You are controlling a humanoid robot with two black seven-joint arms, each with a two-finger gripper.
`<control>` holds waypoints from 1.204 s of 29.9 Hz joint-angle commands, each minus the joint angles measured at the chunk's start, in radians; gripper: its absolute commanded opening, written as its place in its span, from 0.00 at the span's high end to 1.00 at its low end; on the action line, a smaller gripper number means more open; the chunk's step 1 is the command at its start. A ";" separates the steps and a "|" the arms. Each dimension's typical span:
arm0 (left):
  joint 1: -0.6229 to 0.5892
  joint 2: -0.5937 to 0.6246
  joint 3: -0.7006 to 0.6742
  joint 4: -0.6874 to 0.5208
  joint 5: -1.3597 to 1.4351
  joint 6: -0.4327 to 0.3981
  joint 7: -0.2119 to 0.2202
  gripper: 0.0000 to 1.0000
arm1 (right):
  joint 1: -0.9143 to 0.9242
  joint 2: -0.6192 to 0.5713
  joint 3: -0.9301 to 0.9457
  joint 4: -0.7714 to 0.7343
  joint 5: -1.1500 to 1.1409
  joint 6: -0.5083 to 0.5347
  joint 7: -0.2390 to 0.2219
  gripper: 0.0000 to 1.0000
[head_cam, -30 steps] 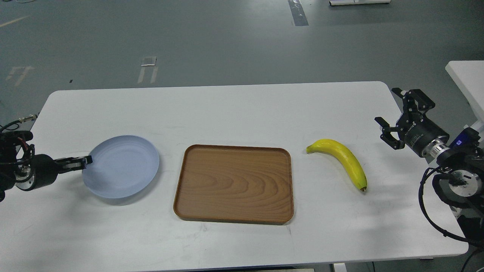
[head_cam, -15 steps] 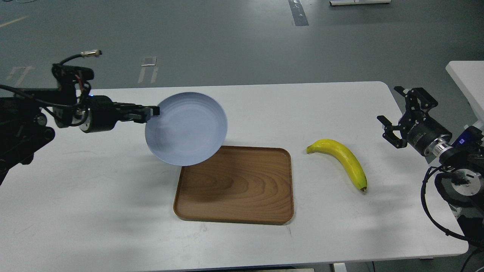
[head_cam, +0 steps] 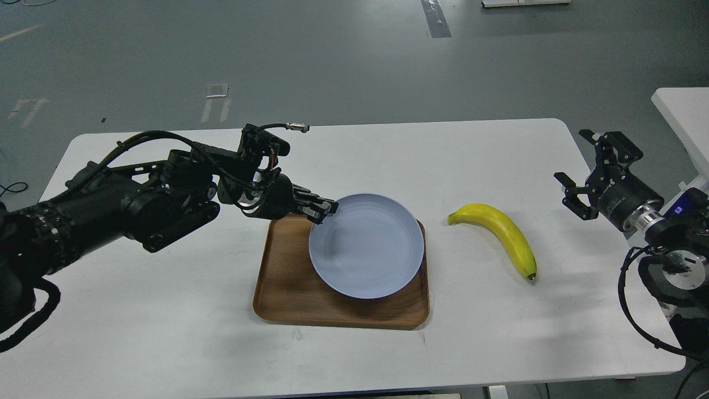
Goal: Place banana on plate with both arms
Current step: 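Lift the plate with the left gripper and lower it onto the wooden tray, then open the left gripper and withdraw it away from the plate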
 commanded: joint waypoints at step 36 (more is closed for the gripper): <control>0.284 0.265 -0.548 0.047 -1.382 -0.127 0.000 0.02 | 0.015 -0.056 -0.002 0.013 -0.127 0.000 0.000 0.00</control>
